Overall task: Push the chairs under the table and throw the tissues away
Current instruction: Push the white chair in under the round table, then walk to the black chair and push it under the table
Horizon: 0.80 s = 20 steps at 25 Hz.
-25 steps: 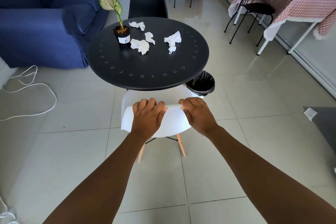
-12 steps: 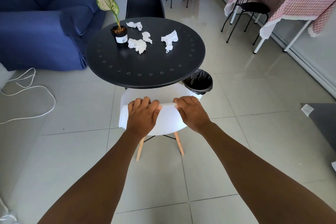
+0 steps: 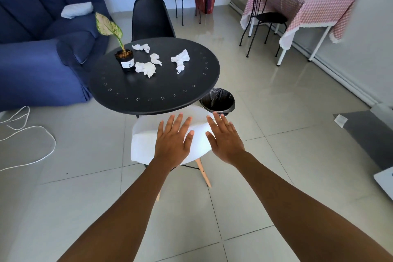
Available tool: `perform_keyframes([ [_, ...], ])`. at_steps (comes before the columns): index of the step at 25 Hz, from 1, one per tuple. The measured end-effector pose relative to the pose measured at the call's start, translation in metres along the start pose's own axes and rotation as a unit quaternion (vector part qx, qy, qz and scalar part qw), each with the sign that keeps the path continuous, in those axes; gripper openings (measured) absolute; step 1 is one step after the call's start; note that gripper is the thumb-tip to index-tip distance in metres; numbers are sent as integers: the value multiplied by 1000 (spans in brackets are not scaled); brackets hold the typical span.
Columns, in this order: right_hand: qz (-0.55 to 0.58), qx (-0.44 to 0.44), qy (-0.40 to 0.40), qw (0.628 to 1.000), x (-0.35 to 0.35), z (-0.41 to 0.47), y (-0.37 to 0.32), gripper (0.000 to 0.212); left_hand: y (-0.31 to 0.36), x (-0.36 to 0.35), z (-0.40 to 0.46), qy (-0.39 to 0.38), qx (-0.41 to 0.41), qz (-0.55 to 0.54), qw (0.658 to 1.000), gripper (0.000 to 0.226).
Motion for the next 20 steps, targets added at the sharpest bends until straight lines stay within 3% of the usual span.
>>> perform_keyframes([
  [7,72,-186,16,980,20,-94,138,52,130,-41,16,-91,-107,-8,990,50],
  [13,153,-385,1,910,5,-217,292,48,261,-113,16,-244,-180,-32,953,47],
  [18,245,-493,-43,834,-7,-290,395,44,347,-183,20,-407,-103,-120,899,48],
  [20,264,-506,-57,819,-4,-305,429,41,374,-206,26,-454,-53,-142,878,48],
])
Point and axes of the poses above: each hand's wrist, its own z-axis towards the middle knuckle, its own x-axis out of the back of the hand, y = z × x, the point moved 6 cm from there along z, towards the middle knuckle, and after that the axes turned 5 degrees about -y, right-handed, at the moved point
